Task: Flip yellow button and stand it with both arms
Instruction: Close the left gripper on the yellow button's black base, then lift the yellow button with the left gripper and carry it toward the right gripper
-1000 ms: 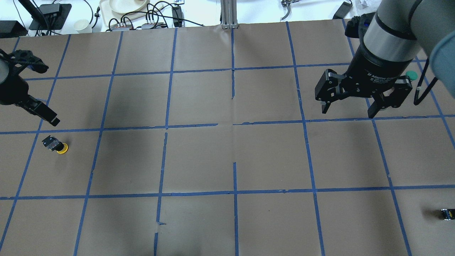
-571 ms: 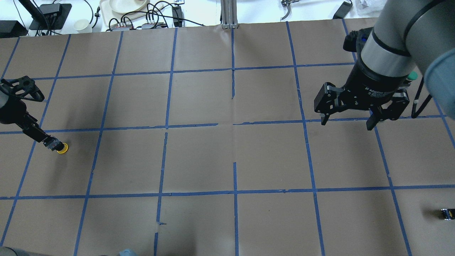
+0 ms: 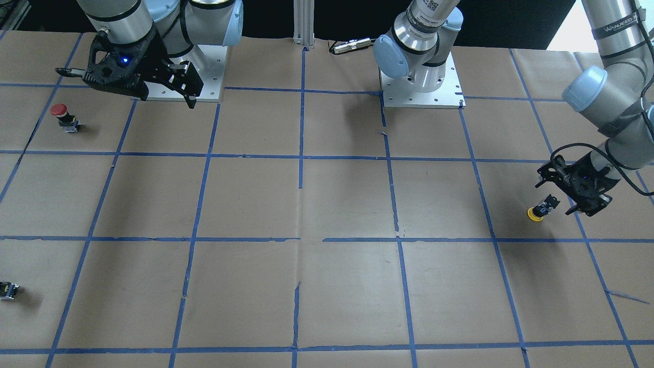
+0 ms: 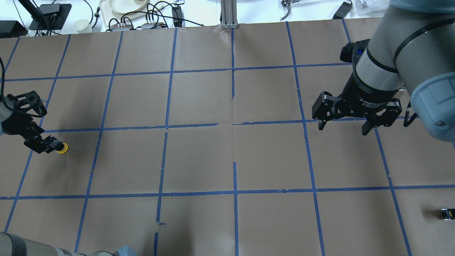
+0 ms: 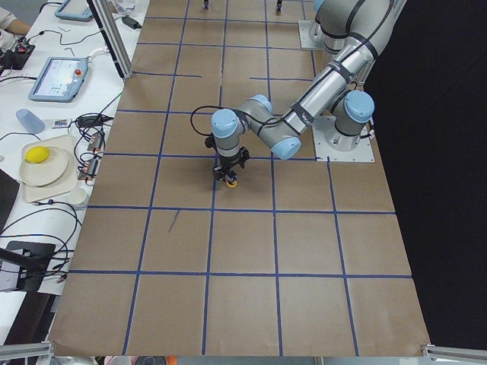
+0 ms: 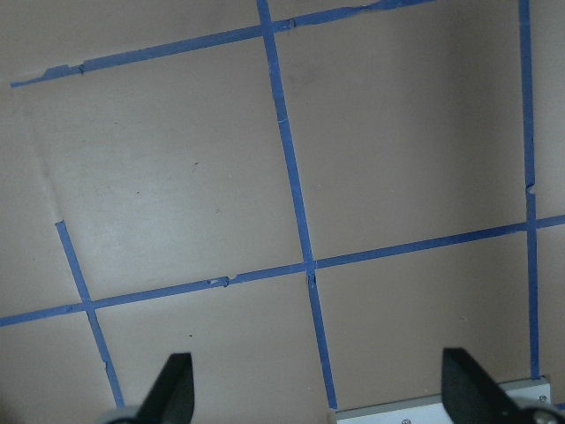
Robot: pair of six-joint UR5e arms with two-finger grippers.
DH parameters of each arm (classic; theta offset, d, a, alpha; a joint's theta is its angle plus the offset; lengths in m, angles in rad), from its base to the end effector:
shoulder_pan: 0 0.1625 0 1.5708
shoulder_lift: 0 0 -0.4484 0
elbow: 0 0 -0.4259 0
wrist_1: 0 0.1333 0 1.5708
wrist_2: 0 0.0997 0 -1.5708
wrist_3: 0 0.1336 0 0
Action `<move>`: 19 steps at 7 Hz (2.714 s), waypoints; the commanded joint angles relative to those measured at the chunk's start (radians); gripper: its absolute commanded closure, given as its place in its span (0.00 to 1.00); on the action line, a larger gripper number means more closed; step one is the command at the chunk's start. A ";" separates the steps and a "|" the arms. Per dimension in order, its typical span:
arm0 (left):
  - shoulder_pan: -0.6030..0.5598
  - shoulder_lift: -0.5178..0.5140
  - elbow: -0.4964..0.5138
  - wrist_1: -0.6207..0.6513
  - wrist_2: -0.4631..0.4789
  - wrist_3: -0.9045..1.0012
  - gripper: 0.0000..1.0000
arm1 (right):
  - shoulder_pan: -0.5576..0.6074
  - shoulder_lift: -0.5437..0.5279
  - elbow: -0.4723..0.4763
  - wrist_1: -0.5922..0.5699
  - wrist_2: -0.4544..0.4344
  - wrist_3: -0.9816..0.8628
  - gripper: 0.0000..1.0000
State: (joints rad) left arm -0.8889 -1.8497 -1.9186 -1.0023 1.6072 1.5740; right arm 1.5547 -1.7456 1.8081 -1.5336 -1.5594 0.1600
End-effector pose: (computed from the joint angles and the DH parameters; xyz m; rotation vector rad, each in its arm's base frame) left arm 0.2533 -0.5159 0.2047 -1.3403 -2.7990 -0.0898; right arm 0.1278 -0.4351 0.4346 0.2764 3.1212 0.1572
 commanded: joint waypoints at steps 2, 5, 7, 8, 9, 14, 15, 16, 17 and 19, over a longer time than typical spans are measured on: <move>-0.001 -0.061 -0.007 0.081 -0.001 0.015 0.16 | -0.001 0.001 0.001 -0.010 0.001 0.000 0.00; -0.010 -0.042 -0.010 0.087 0.003 0.015 0.65 | -0.001 -0.002 0.001 -0.008 0.001 0.001 0.00; -0.016 -0.014 -0.008 0.056 -0.007 0.008 0.78 | -0.001 -0.002 0.001 -0.007 -0.001 0.004 0.00; -0.033 0.028 0.007 -0.028 -0.051 -0.005 0.79 | -0.001 -0.005 0.001 -0.008 0.005 0.009 0.00; -0.083 0.087 0.022 -0.139 -0.115 -0.094 0.79 | 0.001 -0.012 -0.010 -0.007 0.013 0.016 0.00; -0.390 0.275 0.072 -0.616 -0.653 -0.774 0.79 | -0.007 -0.104 -0.016 0.130 0.005 0.016 0.00; -0.445 0.302 0.073 -0.614 -0.759 -0.908 0.79 | -0.021 -0.095 -0.021 0.127 0.009 0.016 0.00; -0.482 0.316 0.072 -0.616 -0.891 -0.996 0.79 | -0.071 -0.060 -0.035 0.115 0.018 0.019 0.00; -0.492 0.328 0.061 -0.627 -0.997 -1.056 0.79 | -0.141 -0.030 -0.055 0.113 0.025 0.041 0.00; -0.536 0.339 0.070 -0.621 -1.250 -1.200 0.79 | -0.188 -0.020 -0.123 0.121 0.253 0.138 0.00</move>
State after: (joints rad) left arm -1.3927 -1.5211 -1.8543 -1.6266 0.4977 0.4698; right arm 1.3916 -1.7735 1.7224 -1.4160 -1.4186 0.2337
